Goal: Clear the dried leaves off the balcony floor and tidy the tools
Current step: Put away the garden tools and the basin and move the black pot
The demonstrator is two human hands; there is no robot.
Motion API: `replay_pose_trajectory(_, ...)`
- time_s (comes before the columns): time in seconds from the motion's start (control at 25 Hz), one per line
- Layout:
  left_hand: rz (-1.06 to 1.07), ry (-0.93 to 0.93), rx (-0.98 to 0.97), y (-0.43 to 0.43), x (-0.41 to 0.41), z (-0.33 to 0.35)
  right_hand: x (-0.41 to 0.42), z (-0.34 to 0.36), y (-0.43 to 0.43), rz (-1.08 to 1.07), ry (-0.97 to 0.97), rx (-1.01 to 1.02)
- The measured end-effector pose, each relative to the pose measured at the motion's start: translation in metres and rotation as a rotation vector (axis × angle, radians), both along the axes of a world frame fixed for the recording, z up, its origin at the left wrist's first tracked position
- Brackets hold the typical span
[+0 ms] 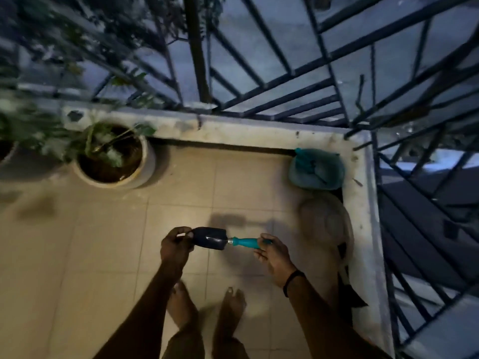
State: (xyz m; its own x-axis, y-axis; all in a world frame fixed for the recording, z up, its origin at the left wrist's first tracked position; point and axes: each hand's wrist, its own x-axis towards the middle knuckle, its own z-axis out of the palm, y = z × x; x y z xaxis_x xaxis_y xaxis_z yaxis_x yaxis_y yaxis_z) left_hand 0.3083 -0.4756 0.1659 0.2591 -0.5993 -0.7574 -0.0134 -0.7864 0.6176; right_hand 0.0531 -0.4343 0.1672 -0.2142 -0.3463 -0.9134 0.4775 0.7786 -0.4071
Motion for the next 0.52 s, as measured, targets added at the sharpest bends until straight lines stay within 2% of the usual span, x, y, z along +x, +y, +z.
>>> replay_pose_trajectory(0.12, -0.100, 0.047, -0.048, -0.068, -0.090, -0.014, -0.079, -0.016, -0.034, -0.195, 0.107, -0.034)
replay_pose_trajectory(0.28, -0.235, 0.133, -0.049, -0.135, -0.195, -0.049, -0.167, -0.055, -0.071, -0.415, 0.140, -0.029)
replay_pose_trajectory(0.4, -0.321, 0.151, -0.047, -0.184, -0.259, -0.097, -0.223, -0.082, -0.101, -0.419, 0.091, -0.078)
replay_pose_trajectory(0.52, -0.269, 0.247, 0.070, -0.212, -0.321, -0.121, -0.257, -0.091, -0.121, -0.400, 0.094, -0.159)
